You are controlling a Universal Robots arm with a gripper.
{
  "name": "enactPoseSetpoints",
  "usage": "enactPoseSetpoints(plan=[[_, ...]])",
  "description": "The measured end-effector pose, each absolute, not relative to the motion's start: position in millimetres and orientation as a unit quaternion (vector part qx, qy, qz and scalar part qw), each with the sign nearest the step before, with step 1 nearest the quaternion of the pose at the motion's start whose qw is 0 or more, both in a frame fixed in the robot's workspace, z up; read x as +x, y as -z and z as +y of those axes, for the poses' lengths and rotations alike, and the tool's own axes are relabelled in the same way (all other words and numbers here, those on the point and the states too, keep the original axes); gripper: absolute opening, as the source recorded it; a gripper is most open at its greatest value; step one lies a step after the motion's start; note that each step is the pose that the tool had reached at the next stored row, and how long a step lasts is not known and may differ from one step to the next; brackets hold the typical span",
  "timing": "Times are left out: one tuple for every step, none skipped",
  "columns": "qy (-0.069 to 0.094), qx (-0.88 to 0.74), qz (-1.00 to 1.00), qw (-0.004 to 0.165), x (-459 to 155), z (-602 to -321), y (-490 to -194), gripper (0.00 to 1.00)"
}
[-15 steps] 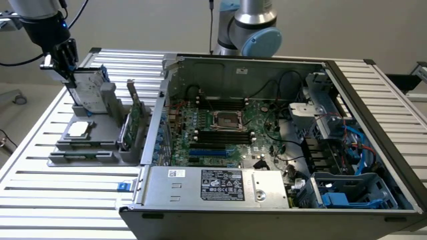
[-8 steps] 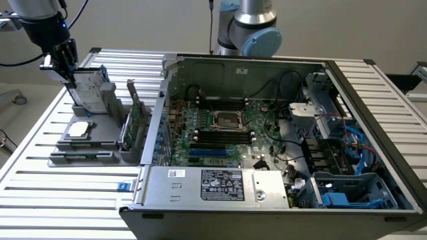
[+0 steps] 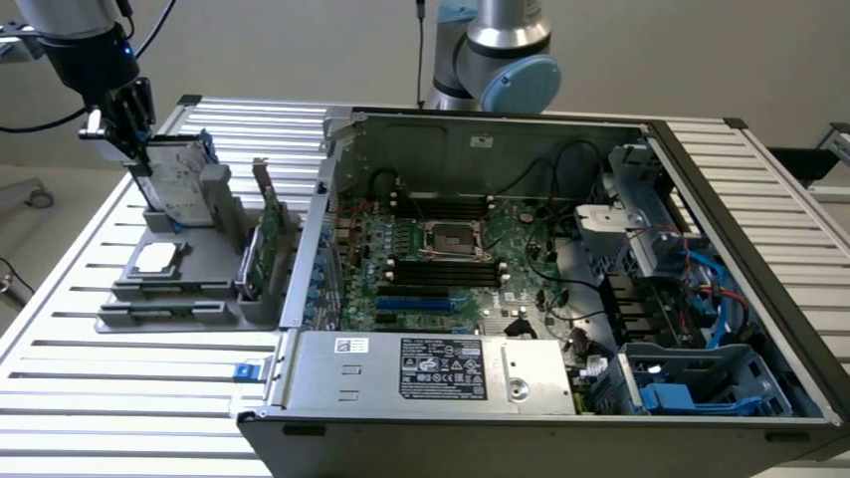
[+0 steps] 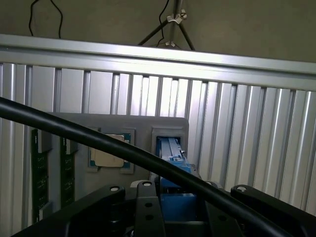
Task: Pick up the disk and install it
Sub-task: 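Pick up the disk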
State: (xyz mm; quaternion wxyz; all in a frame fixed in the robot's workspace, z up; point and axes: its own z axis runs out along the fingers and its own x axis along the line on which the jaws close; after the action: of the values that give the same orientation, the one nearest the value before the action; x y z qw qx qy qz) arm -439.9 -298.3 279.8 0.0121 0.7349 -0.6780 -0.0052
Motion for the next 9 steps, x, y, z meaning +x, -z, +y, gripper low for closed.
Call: enactPoseSetpoints(plan=[[0.005,0.735,-0.678,0.012,-439.9,-298.4,-279.8,0.33],[0.005,0.735,-0.678,0.012,-439.9,-298.7,-279.8,0.33],[0.005,0.735,-0.678,0.012,-439.9,-298.9,-279.8,0.33],[0.005,0.735,-0.678,0.012,-439.9,-298.9,-279.8,0.33],[0.005,0.735,-0.678,0.012,-439.9,-298.9,-279.8,0.33],[0.005,0.735,-0.678,0.012,-439.8,-298.9,-279.8,0.33],[0.005,0.735,-0.678,0.012,-439.9,-298.9,-279.8,0.33],[0.005,0.735,-0.678,0.012,-439.8,-299.0,-279.8,0.33],[0.005,0.735,-0.678,0.012,-439.9,-299.0,-279.8,0.33]])
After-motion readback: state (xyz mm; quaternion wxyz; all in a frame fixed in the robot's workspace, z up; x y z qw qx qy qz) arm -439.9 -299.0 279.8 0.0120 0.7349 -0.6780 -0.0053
